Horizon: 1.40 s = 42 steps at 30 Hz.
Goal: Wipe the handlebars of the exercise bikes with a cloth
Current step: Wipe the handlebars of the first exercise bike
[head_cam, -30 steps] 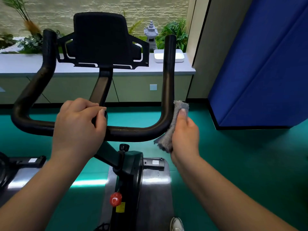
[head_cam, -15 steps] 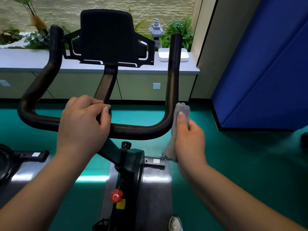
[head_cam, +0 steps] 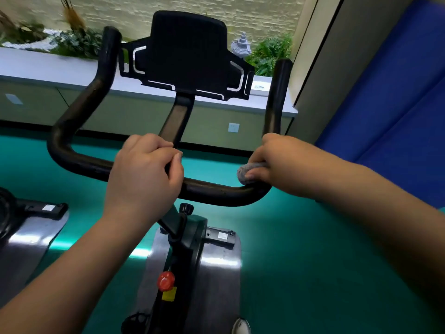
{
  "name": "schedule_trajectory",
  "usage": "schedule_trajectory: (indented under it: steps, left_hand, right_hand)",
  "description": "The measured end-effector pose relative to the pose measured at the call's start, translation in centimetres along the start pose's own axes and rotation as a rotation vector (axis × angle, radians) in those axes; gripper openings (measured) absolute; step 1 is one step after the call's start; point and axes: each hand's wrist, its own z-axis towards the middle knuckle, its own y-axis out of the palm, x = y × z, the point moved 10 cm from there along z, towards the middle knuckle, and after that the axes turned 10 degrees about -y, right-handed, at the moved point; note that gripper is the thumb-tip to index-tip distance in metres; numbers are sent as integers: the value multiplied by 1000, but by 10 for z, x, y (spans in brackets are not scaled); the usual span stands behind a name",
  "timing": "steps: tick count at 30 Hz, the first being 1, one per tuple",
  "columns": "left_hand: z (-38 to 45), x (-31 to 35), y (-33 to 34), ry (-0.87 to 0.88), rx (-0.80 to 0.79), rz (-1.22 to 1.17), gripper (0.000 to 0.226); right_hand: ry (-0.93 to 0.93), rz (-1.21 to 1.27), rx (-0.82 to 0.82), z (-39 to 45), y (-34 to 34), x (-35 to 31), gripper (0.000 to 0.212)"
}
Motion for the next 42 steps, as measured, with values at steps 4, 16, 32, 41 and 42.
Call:
schedule_trajectory:
  steps: [4,16,32,41,42]
  left_hand:
    - [0,-2,-2,14,0,-35,25]
    - [-4,-4,-5,62,-33,-100,25]
    - [-3,-8,-5,14,-22,-102,27]
    - [-2,-14,-6,28,-31,-163,24]
    - [-1,-16,-6,28,-34,-171,25]
  right_hand:
    - [48,-298,-31,15,-22,4,29]
    - [38,-421,-211,28,-12,-9,17]
    - [73,-68,-320,22,26,-25,40]
    - [-34,109,-197,24,25,-29,32]
    - [-47,122,-177,22,22,-27,27]
